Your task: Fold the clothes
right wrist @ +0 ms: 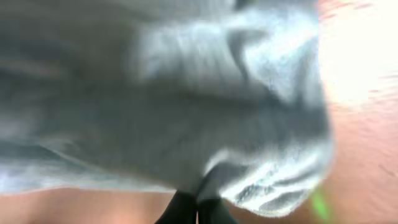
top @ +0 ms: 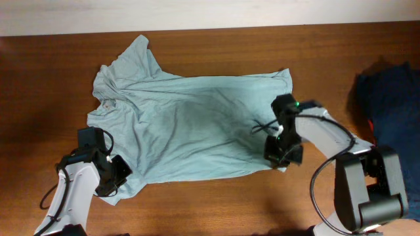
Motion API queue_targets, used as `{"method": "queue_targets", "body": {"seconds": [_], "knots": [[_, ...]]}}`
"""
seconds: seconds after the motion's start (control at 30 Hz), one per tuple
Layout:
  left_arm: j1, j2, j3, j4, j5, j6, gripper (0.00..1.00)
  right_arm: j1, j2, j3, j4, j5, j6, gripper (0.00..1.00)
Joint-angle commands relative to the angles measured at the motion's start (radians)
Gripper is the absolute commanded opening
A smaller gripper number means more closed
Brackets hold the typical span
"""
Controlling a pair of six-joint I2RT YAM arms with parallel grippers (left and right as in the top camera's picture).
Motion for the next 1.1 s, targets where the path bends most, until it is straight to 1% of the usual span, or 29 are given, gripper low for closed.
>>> {"method": "queue_targets", "body": {"seconds": [0.0, 0.07, 0.13, 0.17, 0.27, 0.3, 0.4, 0.43, 0.5, 0.53, 0.6, 0.73, 0.8, 0.83, 0.93, 1.07], "knots": [[0.005, -0.013, 0.001, 0.012, -0.014, 0.025, 0.0, -0.004, -0.044, 0.126, -0.094, 0.133, -0.039, 0.04], [0.005, -0.013, 0.001, 0.018, -0.014, 0.025, 0.0, -0.003, -0.044, 0.165, -0.103, 0.138, -0.074, 0.05], [0.005, -0.013, 0.001, 0.024, -0.014, 0.025, 0.0, -0.004, -0.044, 0.182, -0.078, 0.139, -0.074, 0.06], [0.005, -0.013, 0.001, 0.026, -0.014, 0.025, 0.0, -0.004, -0.044, 0.182, -0.059, 0.138, -0.078, 0.09], [0.005, -0.013, 0.001, 0.027, -0.014, 0.029, 0.0, -0.004, -0.043, 0.181, -0.003, 0.142, -0.077, 0.11], [0.005, -0.013, 0.001, 0.027, -0.014, 0.036, 0.0, -0.004, -0.043, 0.181, 0.013, 0.145, -0.081, 0.17], [0.005, -0.013, 0.001, 0.027, -0.014, 0.036, 0.0, -0.004, -0.043, 0.181, 0.023, 0.187, -0.08, 0.18], [0.005, -0.013, 0.001, 0.027, -0.014, 0.036, 0.0, -0.004, -0.043, 0.181, 0.024, 0.219, -0.08, 0.24], [0.005, -0.013, 0.001, 0.027, -0.014, 0.036, 0.0, -0.005, -0.043, 0.181, 0.024, 0.288, -0.08, 0.38], [0.005, -0.013, 0.001, 0.027, -0.014, 0.036, 0.0, -0.005, -0.043, 0.181, 0.022, 0.294, -0.08, 0.39], [0.005, -0.013, 0.001, 0.027, -0.014, 0.036, 0.0, -0.005, -0.043, 0.18, -0.002, 0.291, -0.08, 0.45], [0.005, -0.013, 0.001, 0.027, -0.014, 0.036, 0.0, -0.005, -0.043, 0.174, -0.074, 0.291, -0.069, 0.47], [0.005, -0.013, 0.001, 0.027, -0.014, 0.036, 0.0, -0.005, -0.043, 0.147, -0.077, 0.292, -0.069, 0.5], [0.005, -0.013, 0.001, 0.03, -0.014, 0.036, 0.0, -0.005, -0.042, 0.122, -0.059, 0.292, -0.069, 0.51], [0.005, -0.013, 0.001, 0.035, -0.014, 0.036, 0.0, -0.006, -0.04, 0.055, 0.024, 0.292, -0.076, 0.52], [0.005, -0.013, 0.001, 0.037, -0.014, 0.051, 0.0, -0.029, -0.037, -0.036, 0.161, 0.285, -0.117, 0.5]]}}
